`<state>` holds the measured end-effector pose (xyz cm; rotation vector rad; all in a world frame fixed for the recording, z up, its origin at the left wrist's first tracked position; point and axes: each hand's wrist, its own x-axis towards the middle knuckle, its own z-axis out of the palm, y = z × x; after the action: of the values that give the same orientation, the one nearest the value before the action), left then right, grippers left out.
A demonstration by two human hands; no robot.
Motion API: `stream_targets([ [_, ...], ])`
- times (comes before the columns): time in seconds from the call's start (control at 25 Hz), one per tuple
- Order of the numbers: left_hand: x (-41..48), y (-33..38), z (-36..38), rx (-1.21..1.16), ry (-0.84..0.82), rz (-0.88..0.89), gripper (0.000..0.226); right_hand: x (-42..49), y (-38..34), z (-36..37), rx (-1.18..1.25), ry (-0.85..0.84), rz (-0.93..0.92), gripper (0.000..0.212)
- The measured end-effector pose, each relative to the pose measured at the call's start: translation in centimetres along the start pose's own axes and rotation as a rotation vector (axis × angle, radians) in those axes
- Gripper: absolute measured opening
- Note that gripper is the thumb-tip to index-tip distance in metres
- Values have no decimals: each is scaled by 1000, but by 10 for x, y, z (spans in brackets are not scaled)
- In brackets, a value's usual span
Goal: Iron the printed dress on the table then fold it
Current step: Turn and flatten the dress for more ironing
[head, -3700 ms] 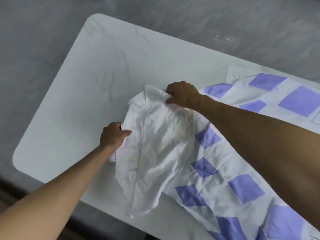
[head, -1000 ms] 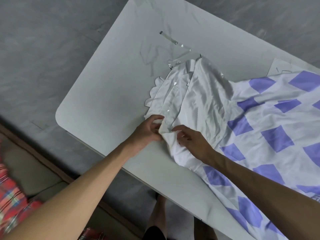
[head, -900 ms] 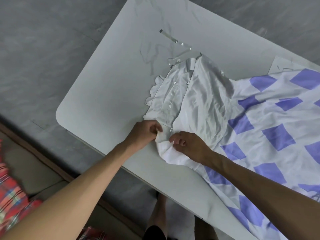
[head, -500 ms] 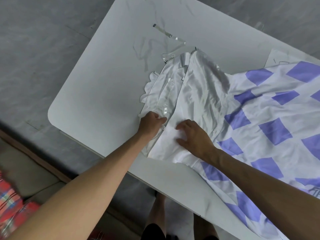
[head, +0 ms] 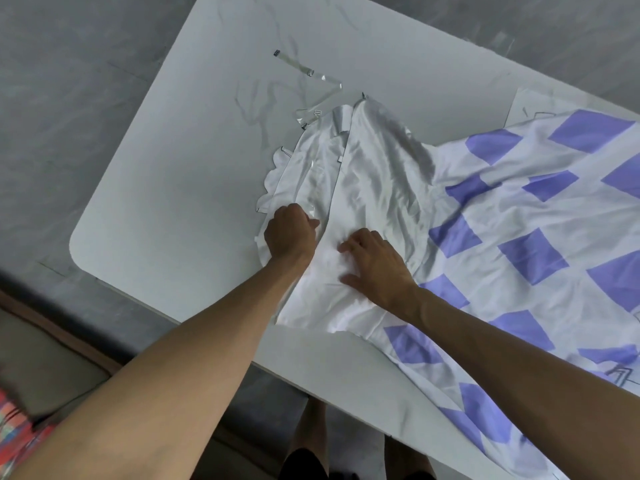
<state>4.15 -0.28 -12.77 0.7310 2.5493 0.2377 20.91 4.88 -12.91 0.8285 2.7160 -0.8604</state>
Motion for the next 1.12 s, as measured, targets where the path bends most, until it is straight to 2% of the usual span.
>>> stream_targets([
  [0.12, -7, 2, -11, -155, 73, 5, 17, -1, 4, -5, -25, -28, -31, 56],
  [0.28, -21, -47, -56, -637, 275, -305, 4, -6, 3, -6, 10, -58, -71, 56],
  [0.32, -27, -63, -67, -684, 254, -390, 3, -9, 1, -8, 31, -48, -82, 57],
  [0.4, -35, -90, -73, -844, 110, -614, 5, -22, 2, -11, 75, 23, -70, 61],
  [0.48, -39, -97, -67, -1001, -6, -859, 34, -53, 13, -12, 76, 153, 6, 60],
  [0.56, -57, -79, -59, -842, -90, -971, 76, -107, 30, -10, 10, 237, 138, 61],
  [0.64, -86, -57, -43, -680, -165, -884, 87, -170, 46, 0, -82, 233, 272, 76],
  [0.68, -98, -50, -35, -628, -201, -790, 80, -199, 52, 6, -113, 197, 321, 86],
  [0.76, -110, -45, -24, -545, -197, -588, 52, -241, 62, 22, -173, 72, 393, 97],
  [0.84, -108, -44, -22, -448, -92, -458, 30, -260, 70, 32, -201, 7, 444, 86],
  [0.92, -98, -47, -27, -407, 24, -359, 24, -263, 72, 32, -135, 44, 486, 64],
  [1.0, -91, -50, -30, -339, 55, -303, 28, -267, 68, 30, 22, 101, 471, 43],
  [1.04, -89, -52, -31, -256, 38, -320, 32, -273, 66, 31, 63, 111, 409, 37],
  [1.12, -94, -47, -32, 84, 22, -346, 49, -292, 67, 33, 67, 63, 230, 46],
])
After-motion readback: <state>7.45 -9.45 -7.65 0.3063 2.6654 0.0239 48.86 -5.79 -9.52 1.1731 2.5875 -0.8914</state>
